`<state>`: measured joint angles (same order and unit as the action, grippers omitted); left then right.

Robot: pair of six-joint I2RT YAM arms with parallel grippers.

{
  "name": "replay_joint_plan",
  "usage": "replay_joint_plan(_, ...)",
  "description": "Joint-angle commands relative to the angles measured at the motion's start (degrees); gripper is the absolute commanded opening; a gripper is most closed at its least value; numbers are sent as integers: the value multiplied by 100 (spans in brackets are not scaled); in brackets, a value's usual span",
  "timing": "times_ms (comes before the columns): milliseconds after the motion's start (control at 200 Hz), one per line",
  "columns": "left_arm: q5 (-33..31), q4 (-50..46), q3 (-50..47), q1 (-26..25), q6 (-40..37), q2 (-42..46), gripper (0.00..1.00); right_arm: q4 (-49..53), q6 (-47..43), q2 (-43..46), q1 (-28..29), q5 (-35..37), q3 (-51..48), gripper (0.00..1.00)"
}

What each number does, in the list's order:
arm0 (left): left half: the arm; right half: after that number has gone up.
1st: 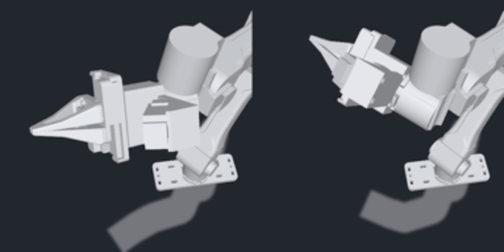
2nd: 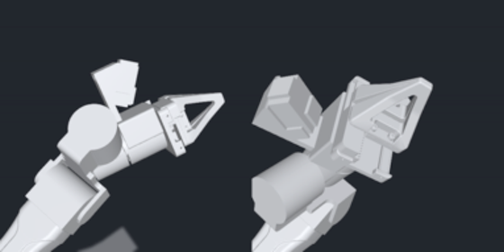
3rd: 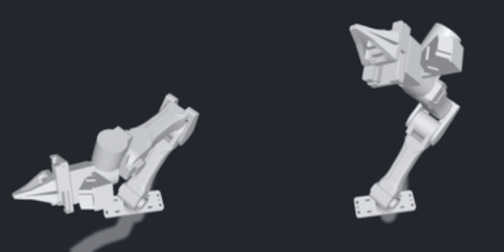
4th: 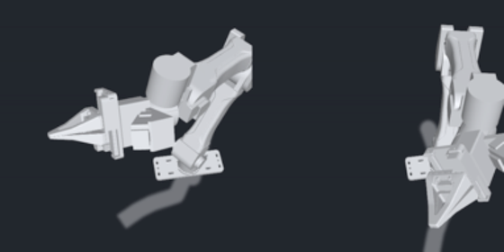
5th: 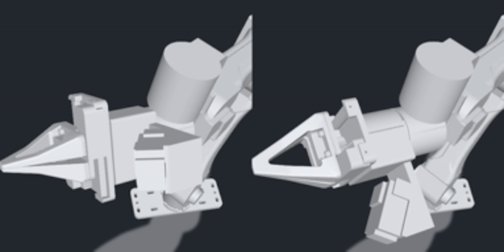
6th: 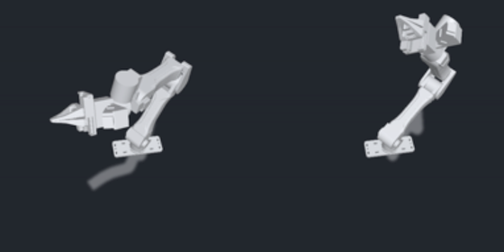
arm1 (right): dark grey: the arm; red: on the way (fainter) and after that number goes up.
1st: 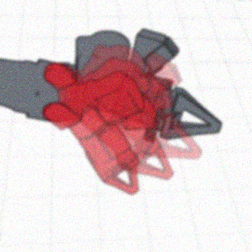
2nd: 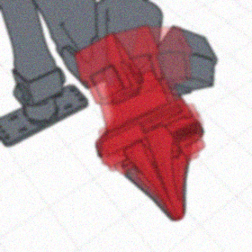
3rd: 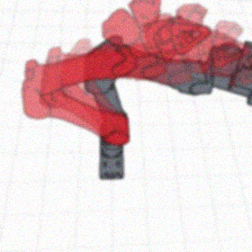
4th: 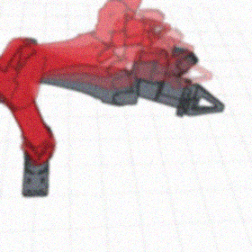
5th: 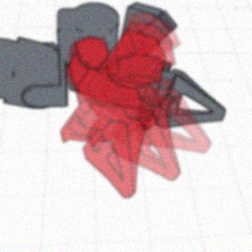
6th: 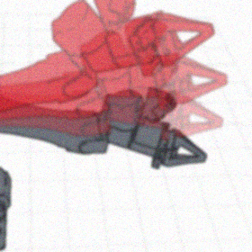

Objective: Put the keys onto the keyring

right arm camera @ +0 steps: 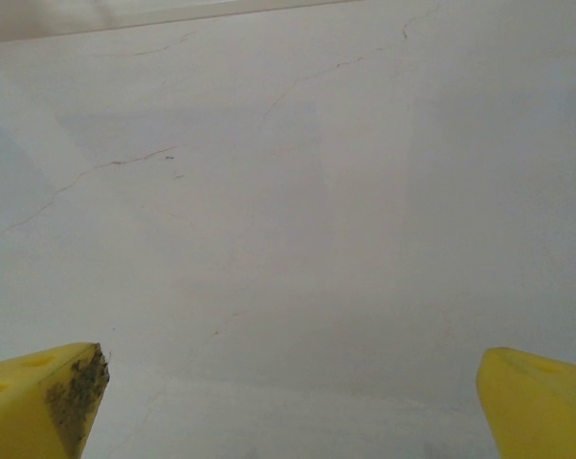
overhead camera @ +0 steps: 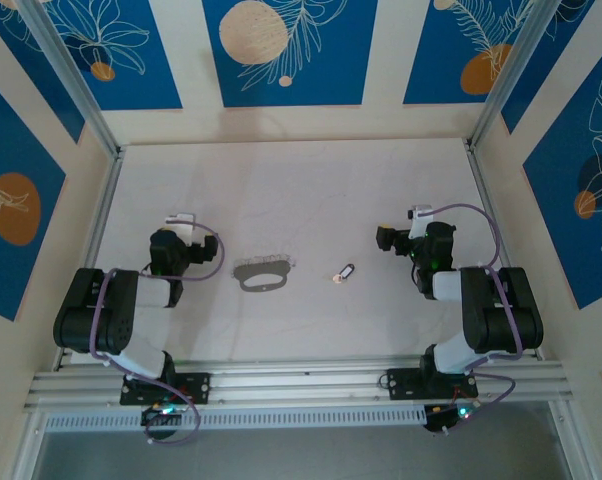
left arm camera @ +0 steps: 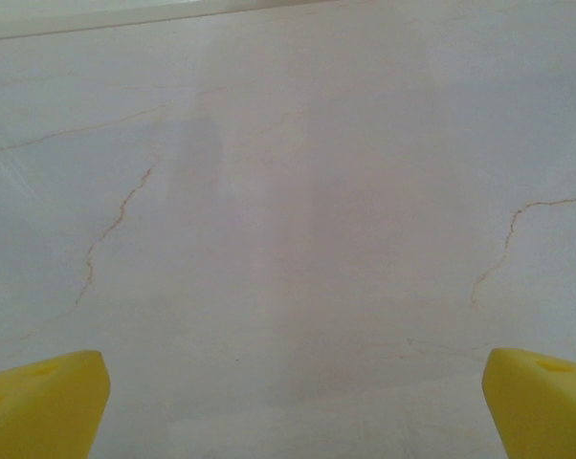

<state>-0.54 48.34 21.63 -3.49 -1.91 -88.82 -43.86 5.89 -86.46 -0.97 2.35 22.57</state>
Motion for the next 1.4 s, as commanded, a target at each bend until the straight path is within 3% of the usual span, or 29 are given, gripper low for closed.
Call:
replay_joint_plan(0, -248, -716, 419, 48, 62, 432, 100, 455, 266, 446, -100, 284, 285, 99)
replay_joint_plan(165, -315, -1953, 995, 50, 112, 974, 100, 1366, 464, 1178, -136, 501, 530, 99)
replay_joint_plan(330, -64, -2756, 1433, 47, 507, 1600, 99, 3368, 2199, 1761, -456, 906, 1422, 99)
replay_joint_plan(580, 544, -3844, 1928, -56, 1748, 2281, 97, 4866, 2336, 2300, -351, 94, 2030, 99)
replay_joint_plan(735, 1017, -4048, 1852, -307, 2520, 2455, 95, 5232, 2286, 2746, 190, -628, 1920, 98)
replay_joint_plan(900, 1370, -4144, 1617, -809, 3201, 2551, 92, 5440, 2428, 2880, 1215, -600, 1696, 94)
replay_joint_plan(1185, 710, -4615, 1303, -2110, 3607, 2594, 89, 4997, 2804, 2187, 2566, -516, 1488, 87)
replay_joint_plan(1395, 507, -4589, 1088, -2519, 3990, 2391, 88, 4670, 2744, 1076, 2977, -897, 1867, 78)
